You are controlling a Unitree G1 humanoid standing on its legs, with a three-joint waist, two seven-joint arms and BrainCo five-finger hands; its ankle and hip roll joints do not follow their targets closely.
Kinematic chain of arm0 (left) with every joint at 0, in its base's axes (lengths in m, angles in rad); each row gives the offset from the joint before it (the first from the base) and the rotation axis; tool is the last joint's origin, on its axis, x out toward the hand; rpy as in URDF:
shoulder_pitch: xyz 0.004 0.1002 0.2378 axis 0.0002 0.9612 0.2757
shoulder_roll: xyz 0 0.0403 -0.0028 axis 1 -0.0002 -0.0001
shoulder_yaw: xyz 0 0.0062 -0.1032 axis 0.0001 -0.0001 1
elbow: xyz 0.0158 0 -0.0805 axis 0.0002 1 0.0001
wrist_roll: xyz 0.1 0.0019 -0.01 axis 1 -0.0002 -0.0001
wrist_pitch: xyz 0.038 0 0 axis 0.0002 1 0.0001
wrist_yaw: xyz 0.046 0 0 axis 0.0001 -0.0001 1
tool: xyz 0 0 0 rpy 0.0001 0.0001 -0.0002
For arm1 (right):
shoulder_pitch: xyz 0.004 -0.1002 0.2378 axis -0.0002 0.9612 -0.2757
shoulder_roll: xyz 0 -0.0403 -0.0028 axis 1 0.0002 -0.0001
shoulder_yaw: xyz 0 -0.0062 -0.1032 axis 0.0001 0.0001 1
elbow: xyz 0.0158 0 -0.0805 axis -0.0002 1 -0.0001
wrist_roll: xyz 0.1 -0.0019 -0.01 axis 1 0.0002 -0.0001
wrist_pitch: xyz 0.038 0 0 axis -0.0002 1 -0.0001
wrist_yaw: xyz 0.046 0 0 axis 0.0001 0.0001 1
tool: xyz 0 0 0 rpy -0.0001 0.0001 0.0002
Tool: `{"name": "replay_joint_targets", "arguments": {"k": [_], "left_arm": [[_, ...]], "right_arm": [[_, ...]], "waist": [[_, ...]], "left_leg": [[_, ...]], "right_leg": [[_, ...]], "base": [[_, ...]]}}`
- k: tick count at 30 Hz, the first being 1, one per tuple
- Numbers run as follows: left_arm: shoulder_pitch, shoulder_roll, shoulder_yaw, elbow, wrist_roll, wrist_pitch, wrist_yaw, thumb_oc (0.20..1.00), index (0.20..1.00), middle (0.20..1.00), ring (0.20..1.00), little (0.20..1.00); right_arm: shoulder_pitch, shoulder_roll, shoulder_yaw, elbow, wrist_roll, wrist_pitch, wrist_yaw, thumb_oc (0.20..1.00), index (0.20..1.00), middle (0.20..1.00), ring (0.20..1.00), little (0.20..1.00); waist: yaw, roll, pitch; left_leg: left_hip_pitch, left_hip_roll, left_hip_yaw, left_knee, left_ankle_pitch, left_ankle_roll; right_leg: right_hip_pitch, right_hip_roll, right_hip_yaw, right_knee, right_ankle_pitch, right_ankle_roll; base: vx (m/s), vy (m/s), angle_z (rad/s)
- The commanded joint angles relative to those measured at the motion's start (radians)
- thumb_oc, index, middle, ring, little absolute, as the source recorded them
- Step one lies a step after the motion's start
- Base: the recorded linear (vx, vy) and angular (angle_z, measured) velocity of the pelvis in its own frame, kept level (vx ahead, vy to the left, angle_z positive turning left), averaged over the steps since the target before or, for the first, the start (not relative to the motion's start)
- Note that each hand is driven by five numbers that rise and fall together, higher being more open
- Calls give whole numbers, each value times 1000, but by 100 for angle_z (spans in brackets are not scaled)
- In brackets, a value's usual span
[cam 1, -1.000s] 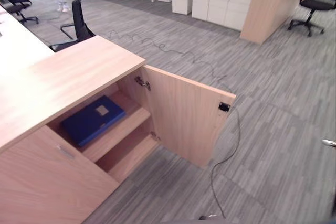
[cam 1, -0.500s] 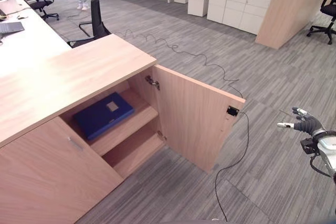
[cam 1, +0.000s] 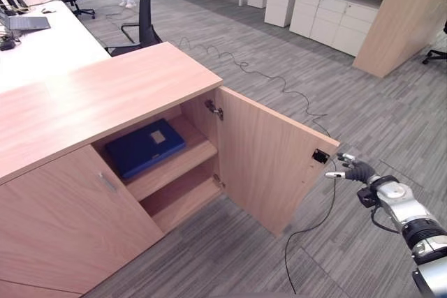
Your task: Put the empty folder in the office cabinet
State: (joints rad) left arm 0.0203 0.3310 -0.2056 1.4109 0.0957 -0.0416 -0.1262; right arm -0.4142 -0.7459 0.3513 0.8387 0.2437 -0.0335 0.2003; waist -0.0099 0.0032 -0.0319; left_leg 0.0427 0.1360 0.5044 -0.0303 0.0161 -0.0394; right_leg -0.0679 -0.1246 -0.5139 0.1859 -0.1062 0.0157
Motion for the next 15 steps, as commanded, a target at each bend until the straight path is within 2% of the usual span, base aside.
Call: {"name": "replay_joint_targets", "arguments": {"k": [1, 15], "left_arm": [[6, 33, -8, 2, 6, -1, -2, 1000, 1000, 1000, 1000, 1000], [3, 21, -31, -29, -12, -5, -2, 1000, 1000, 1000, 1000, 1000]], "right_arm": [[-130, 75, 20, 108, 2, -31, 6, 1000, 1000, 1000, 1000, 1000], [-193, 223, 71, 160, 35, -35, 10, 1000, 1000, 1000, 1000, 1000]], "waist": [[15, -47, -11], [51, -30, -9]], "left_leg": [[17, 5, 9, -45, 45, -49], [5, 1, -9, -47, 47, -47]], "right_leg": [[101, 2, 58, -240, 106, 105], [106, -3, 40, -252, 114, 104]], "base": [[0, 0, 0], [-2, 9, 5]]}}
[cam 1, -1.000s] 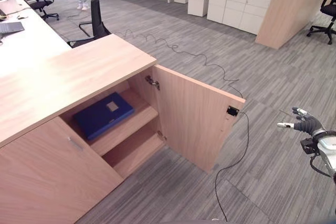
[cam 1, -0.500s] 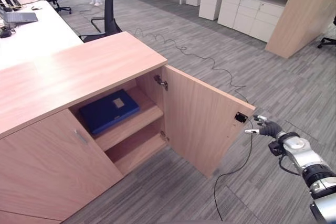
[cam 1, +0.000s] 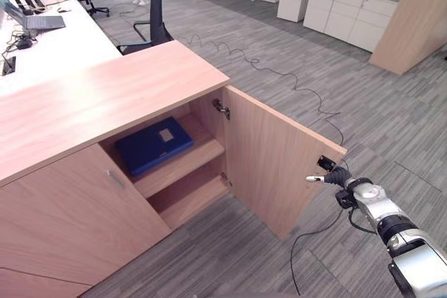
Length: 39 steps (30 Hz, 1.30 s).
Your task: Put the empty folder in the office cabinet
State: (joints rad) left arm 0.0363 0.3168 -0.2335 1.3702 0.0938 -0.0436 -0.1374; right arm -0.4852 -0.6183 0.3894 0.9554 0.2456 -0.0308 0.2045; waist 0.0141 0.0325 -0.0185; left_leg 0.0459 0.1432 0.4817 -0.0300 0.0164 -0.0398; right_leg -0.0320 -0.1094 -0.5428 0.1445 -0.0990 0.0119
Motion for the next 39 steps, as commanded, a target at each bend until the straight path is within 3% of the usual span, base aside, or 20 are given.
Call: {"name": "replay_joint_targets", "arguments": {"k": [1, 2, 3, 7, 15, 24, 28, 34, 39], "left_arm": [[-15, 30, 12, 17, -12, -2, 17, 1000, 1000, 1000, 1000, 1000], [-14, 30, 13, 17, -12, -2, 17, 1000, 1000, 1000, 1000, 1000], [-14, 25, 34, 23, 3, 2, 20, 1000, 1000, 1000, 1000, 1000], [-14, 9, 57, 28, 16, 4, 21, 1000, 1000, 1000, 1000, 1000], [-13, -31, 46, -5, 77, -4, 54, 1000, 1000, 1000, 1000, 1000], [-30, -52, 29, -32, 83, -2, 57, 1000, 1000, 1000, 1000, 1000], [-28, -59, 32, -22, 72, 3, 51, 1000, 1000, 1000, 1000, 1000], [-7, -73, 48, 0, 37, 9, 69, 1000, 1000, 1000, 1000, 1000], [16, -60, 79, 39, -6, 24, 55, 1000, 1000, 1000, 1000, 1000]], "right_arm": [[-106, 134, 79, -91, 29, -47, 24, 1000, 1000, 1000, 1000, 1000], [-104, 134, 79, -94, 29, -45, 23, 1000, 1000, 1000, 1000, 1000], [-57, 166, 180, -283, 15, -40, 94, 1000, 1000, 1000, 1000, 1000], [23, 214, 282, -438, 68, -31, 183, 1000, 1000, 1000, 1000, 1000], [135, 385, 437, -652, 337, 29, 269, 1000, 1000, 1000, 1000, 1000], [179, 363, 477, -702, 368, 60, 295, 1000, 1000, 1000, 1000, 1000], [211, 352, 444, -642, 344, 55, 274, 1000, 1000, 1000, 1000, 1000], [262, 371, 361, -395, 194, 35, 187, 1000, 1000, 1000, 1000, 1000], [331, 402, 205, -2, 27, 49, 118, 1000, 1000, 1000, 1000, 1000]], "waist": [[26, -57, -16], [25, -57, -17], [20, -59, -11], [15, -58, -3], [30, -59, 11], [38, -59, 18], [37, -60, 17], [40, -73, 19], [50, -83, 23]], "left_leg": [[-2, -8, 13, -48, 49, -47], [-2, -8, 13, -48, 49, -47], [-1, -8, 16, -48, 47, -47], [-2, -8, 18, -47, 45, -46], [-11, -5, 26, -42, 43, -45], [-11, -5, 24, -33, 33, -42], [-14, -3, 21, -25, 27, -43], [-21, 12, 12, -3, 21, -49], [-39, 40, 1, 43, 20, -65]], "right_leg": [[65, -21, 70, -208, 109, 107], [65, -21, 70, -208, 108, 107], [60, -23, 72, -204, 109, 106], [54, -26, 72, -199, 108, 106], [35, -31, 71, -195, 113, 107], [36, -33, 61, -190, 109, 108], [38, -31, 58, -188, 104, 105], [49, -18, 51, -192, 89, 94], [70, 7, 40, -205, 68, 77]], "base": [[-15, 43, 0], [-17, 52, -5], [-7, 23, -8], [-11, 26, -12], [-5, 15, 4], [9, 6, 5], [11, -11, 3], [0, -56, 3], [-1, -124, 8]]}}
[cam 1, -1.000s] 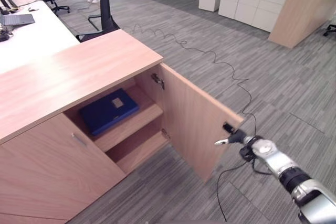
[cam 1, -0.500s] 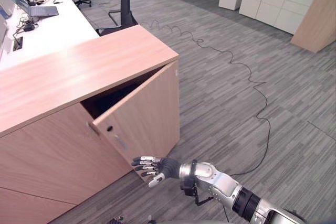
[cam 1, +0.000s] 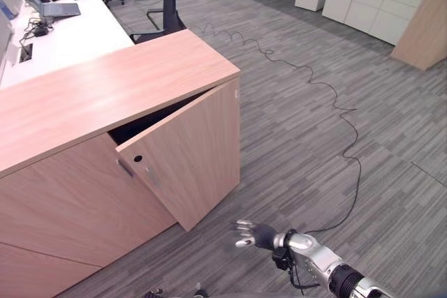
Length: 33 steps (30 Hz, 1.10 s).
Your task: Put the empty folder in the office cabinet
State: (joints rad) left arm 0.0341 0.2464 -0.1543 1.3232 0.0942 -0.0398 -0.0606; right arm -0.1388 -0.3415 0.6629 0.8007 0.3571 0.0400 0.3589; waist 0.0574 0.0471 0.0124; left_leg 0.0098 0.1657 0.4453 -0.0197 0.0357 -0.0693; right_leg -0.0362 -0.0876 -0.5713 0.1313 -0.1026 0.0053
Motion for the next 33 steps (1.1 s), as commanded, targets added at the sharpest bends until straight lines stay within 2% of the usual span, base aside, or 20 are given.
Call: {"name": "replay_joint_targets", "arguments": {"k": [1, 2, 7, 9, 10, 11, 13, 14, 16, 18, 19, 22, 23, 25, 28, 30, 31, 32, 33], "left_arm": [[17, 11, -1, 87, -7, 20, -22, 1000, 1000, 1000, 1000, 1000], [35, 27, 14, 116, 12, 32, -23, 1000, 1000, 1000, 1000, 1000], [54, 42, 29, 133, 36, 38, -46, 1000, 1000, 1000, 1000, 1000], [67, 33, 46, 129, 7, 39, -58, 1000, 1000, 1000, 1000, 1000], [48, 46, 50, 121, -3, 34, -43, 1000, 1000, 1000, 1000, 1000], [47, 46, 50, 121, -4, 34, -43, 1000, 1000, 1000, 1000, 1000], [17, 50, 50, 114, -29, 32, -38, 1000, 1000, 1000, 1000, 1000], [12, 43, 52, 110, -46, 33, -47, 1000, 1000, 1000, 1000, 1000], [20, 33, 50, 109, -53, 29, -51, 1000, 1000, 1000, 1000, 1000], [17, 12, 48, 89, -90, 14, -48, 1000, 1000, 1000, 1000, 1000], [-33, 50, 82, 138, -109, 9, -25, 1000, 1000, 1000, 1000, 1000], [-77, 40, 92, 86, -189, 4, -26, 1000, 1000, 1000, 1000, 1000], [-78, 40, 91, 84, -191, 7, -27, 1000, 1000, 1000, 1000, 1000], [-139, 19, 84, 55, -244, 5, -26, 1000, 1000, 1000, 1000, 1000], [-139, 2, 70, 41, -265, -3, -38, 1000, 1000, 1000, 1000, 1000], [-146, -23, 53, 22, -296, -8, -60, 1000, 1000, 1000, 1000, 1000], [-139, 9, 58, 36, -280, -3, -79, 1000, 1000, 1000, 1000, 1000], [-139, 12, 59, 37, -278, -3, -81, 1000, 1000, 1000, 1000, 1000], [-125, 20, 77, 57, -252, -15, -64, 1000, 1000, 1000, 1000, 1000]], "right_arm": [[-18, 128, -70, 158, -86, -25, -37, 1000, 1000, 1000, 1000, 1000], [-1, 140, -131, 278, -109, -19, -52, 1000, 1000, 1000, 1000, 1000], [43, 165, -203, 453, -189, -7, -66, 1000, 1000, 1000, 1000, 1000], [67, 175, -249, 539, -223, -3, -81, 1000, 1000, 1000, 1000, 1000], [73, 163, -276, 572, -254, -5, -97, 1000, 1000, 1000, 1000, 1000], [72, 163, -278, 573, -255, -5, -97, 1000, 1000, 1000, 1000, 1000], [86, 150, -305, 597, -271, -3, -104, 1000, 1000, 1000, 1000, 1000], [88, 133, -338, 610, -263, -2, -118, 1000, 1000, 1000, 1000, 1000], [87, 127, -353, 609, -253, -4, -120, 1000, 1000, 1000, 1000, 1000], [89, 124, -382, 601, -232, -12, -131, 1000, 1000, 1000, 1000, 1000], [105, 127, -388, 589, -239, -29, -148, 1000, 1000, 1000, 1000, 1000], [120, 138, -399, 589, -214, -27, -153, 1000, 1000, 1000, 1000, 1000], [120, 137, -399, 588, -213, -27, -153, 1000, 1000, 1000, 1000, 1000], [132, 152, -408, 603, -219, -27, -167, 1000, 1000, 1000, 1000, 1000], [141, 156, -429, 624, -226, -22, -180, 1000, 1000, 1000, 1000, 1000], [160, 157, -471, 640, -221, -23, -188, 1000, 1000, 1000, 1000, 1000], [176, 146, -503, 627, -224, -29, -174, 1000, 1000, 1000, 1000, 1000], [179, 147, -503, 624, -226, -28, -173, 1000, 1000, 1000, 1000, 1000], [182, 142, -521, 631, -225, -37, -181, 1000, 1000, 1000, 1000, 1000]], "waist": [[7, -99, -8], [16, -100, 0], [41, -104, 22], [62, -103, 39], [70, -106, 52], [70, -106, 51], [48, -106, 46], [37, -98, 42], [35, -91, 41], [32, -83, 38], [10, -83, 14], [-2, -83, -10], [-6, -83, -9], [-21, -59, -41], [-19, -47, -63], [-3, -38, -81], [-16, -24, -84], [-21, -26, -83], [-26, -24, -77]], "left_leg": [[-4, 19, 36, 35, 0, -36], [-16, 31, 31, 58, 3, -42], [-44, 68, 12, 103, 16, -59], [-76, 99, -7, 129, 48, -73], [-111, 129, 14, 160, 75, -77], [-114, 130, 11, 163, 75, -77], [-103, 165, 122, 163, 61, -63], [-93, 181, 193, 194, 38, -50], [-97, 187, 204, 226, 24, -47], [-80, 195, 232, 241, 11, -49], [-38, 193, 267, 221, 3, -54], [-7, 173, 270, 181, -12, -45], [-7, 170, 267, 178, -11, -44], [7, 141, 228, 110, 1, -41], [2, 103, 198, 76, 0, -28], [-28, 41, 137, 48, -2, 5], [-29, -9, 98, 29, -19, 33], [-27, -15, 93, 26, -20, 37], [-20, -42, 77, 21, -34, 54]], "right_leg": [[74, -14, 68, -192, 71, 83], [81, -7, 64, -196, 65, 76], [94, 21, 50, -210, 49, 60], [95, 36, 31, -217, 40, 51], [87, 38, 7, -216, 36, 43], [86, 39, 6, -216, 36, 43], [83, 32, -35, -215, 25, 37], [87, 25, -77, -215, 11, 20], [90, 22, -101, -213, 4, 11], [94, 4, -172, -205, -9, -4], [102, -5, -223, -207, -15, -16], [119, -17, -272, -207, -17, -19], [121, -18, -276, -207, -16, -18], [142, -35, -299, -200, -4, -13], [154, -59, -327, -192, 15, 1], [176, -120, -404, -155, 32, 21], [194, -178, -456, -110, 52, 43], [197, -185, -461, -103, 54, 49], [201, -222, -480, -69, 67, 63]], "base": [[2, -124, 24], [-3, -81, 25], [-5, -129, 21], [-54, -166, 47], [-78, -127, 84], [-91, -88, 89], [-82, -47, 123], [-79, -32, 154], [-72, 2, 124], [-72, 20, 118], [-21, 12, 139], [21, 52, 150], [35, 153, 221], [29, 189, 215], [23, 212, 53], [30, 497, 44], [56, 476, 123], [70, 402, 171], [57, 253, 151]]}}
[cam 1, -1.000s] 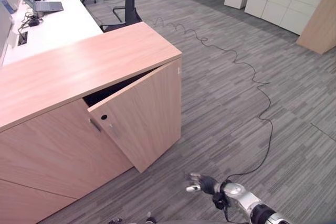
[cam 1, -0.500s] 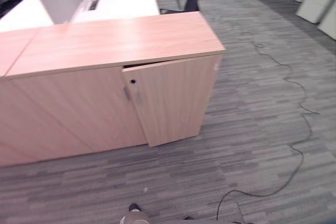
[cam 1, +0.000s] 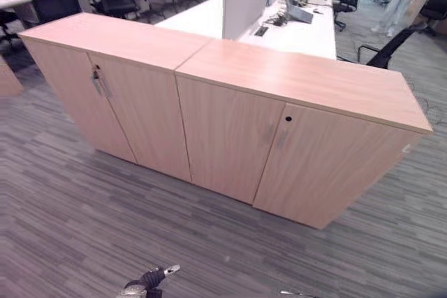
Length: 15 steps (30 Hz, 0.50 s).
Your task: Put the empty folder in the office cabinet
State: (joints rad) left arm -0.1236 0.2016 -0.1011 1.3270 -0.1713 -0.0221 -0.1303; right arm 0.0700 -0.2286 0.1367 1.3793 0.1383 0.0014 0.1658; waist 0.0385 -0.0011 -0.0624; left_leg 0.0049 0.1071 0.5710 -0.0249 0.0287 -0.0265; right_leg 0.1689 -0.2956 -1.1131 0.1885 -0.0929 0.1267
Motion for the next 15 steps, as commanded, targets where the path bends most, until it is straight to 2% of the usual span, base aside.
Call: {"name": "replay_joint_targets", "arguments": {"k": [1, 2, 3, 4, 5, 6, 7, 8, 10, 12, 13, 15], "left_arm": [[34, 59, 31, 57, 12, -39, 21, 1000, 1000, 1000, 1000, 1000], [38, 49, 32, 56, 2, -43, 26, 1000, 1000, 1000, 1000, 1000], [40, 41, 30, 51, -12, -50, 38, 1000, 1000, 1000, 1000, 1000], [38, 31, 15, 32, -45, -66, 59, 1000, 1000, 1000, 1000, 1000], [31, 26, 15, -4, -97, -83, 71, 1000, 1000, 1000, 1000, 1000], [33, 23, 25, -40, -128, -109, 85, 1000, 1000, 1000, 1000, 1000], [73, 11, 6, -108, -146, -150, 92, 1000, 1000, 1000, 1000, 1000], [79, 11, 3, -114, -147, -148, 93, 1000, 1000, 1000, 1000, 1000], [149, 1, -23, -233, -208, -138, 29, 1000, 1000, 1000, 1000, 1000], [199, 6, -28, -313, -261, -122, -22, 1000, 1000, 1000, 1000, 1000], [222, 2, -26, -352, -310, -102, -59, 1000, 1000, 1000, 1000, 1000], [241, 2, -24, -379, -330, -88, -77, 1000, 1000, 1000, 1000, 1000]], "right_arm": [[-29, 30, -15, 46, 10, -3, 8, 1000, 1000, 1000, 1000, 1000], [-30, 35, -24, 44, 21, -2, 12, 1000, 1000, 1000, 1000, 1000], [-37, 34, -26, 44, 30, -4, 11, 1000, 1000, 1000, 1000, 1000], [-53, 30, -30, 47, 44, -7, 8, 1000, 1000, 1000, 1000, 1000], [-59, 30, -32, 50, 58, -10, 1, 1000, 1000, 1000, 1000, 1000], [-67, 28, -41, 64, 84, -17, -18, 1000, 1000, 1000, 1000, 1000], [-81, 19, -68, 82, 111, -26, -36, 1000, 1000, 1000, 1000, 1000], [-80, 19, -70, 84, 111, -27, -36, 1000, 1000, 1000, 1000, 1000], [-105, 5, -82, 117, 109, -25, -41, 1000, 1000, 1000, 1000, 1000], [-118, -3, -88, 141, 104, -26, -41, 1000, 1000, 1000, 1000, 1000], [-119, -9, -99, 149, 106, -22, -34, 1000, 1000, 1000, 1000, 1000], [-117, -13, -103, 151, 106, -20, -32, 1000, 1000, 1000, 1000, 1000]], "waist": [[-12, 22, 2], [-25, 21, 9], [-42, 21, 18], [-66, 23, 32], [-82, 26, 43], [-68, 27, 54], [-49, 21, 63], [-49, 22, 61], [-28, 20, 62], [-9, 20, 60], [-6, 21, 57], [-4, 23, 53]], "left_leg": [[-13, 3, -59, 22, -33, 13], [-4, -16, -82, 13, -43, 20], [6, -31, -100, 1, -50, 27], [12, -34, -111, -5, -42, 20], [15, -35, -121, -14, -29, 11], [16, -36, -97, -20, -16, 5], [-5, -28, -105, -18, 4, -3], [-6, -27, -108, -17, 5, -4], [-27, -17, -101, -25, 24, -13], [-35, -10, -86, -24, 33, -15], [-40, -1, -69, -27, 43, -20], [-40, 3, -59, -30, 46, -23]], "right_leg": [[1, -42, 53, -93, 75, -39], [1, -78, 59, -40, 104, -13], [-14, -100, 100, 9, 108, 4], [-63, -91, 201, 46, 99, 0], [-103, -55, 298, 36, 66, -7], [-101, -15, 323, -19, 49, -8], [-83, 19, 295, -55, 30, -15], [-81, 22, 292, -60, 31, -16], [-74, 57, 282, -121, 43, -6], [-64, 83, 286, -152, 41, -11], [-64, 103, 295, -175, 41, -13], [-60, 114, 301, -191, 46, -14]], "base": [[117, 301, 122], [132, 233, 92], [121, 166, 83], [54, 114, 71], [-12, 72, 48], [-116, -29, 18], [-117, -52, 4], [-127, -106, 19], [-65, -65, 47], [-20, -53, 0], [7, -46, -30], [15, -29, -24]]}}
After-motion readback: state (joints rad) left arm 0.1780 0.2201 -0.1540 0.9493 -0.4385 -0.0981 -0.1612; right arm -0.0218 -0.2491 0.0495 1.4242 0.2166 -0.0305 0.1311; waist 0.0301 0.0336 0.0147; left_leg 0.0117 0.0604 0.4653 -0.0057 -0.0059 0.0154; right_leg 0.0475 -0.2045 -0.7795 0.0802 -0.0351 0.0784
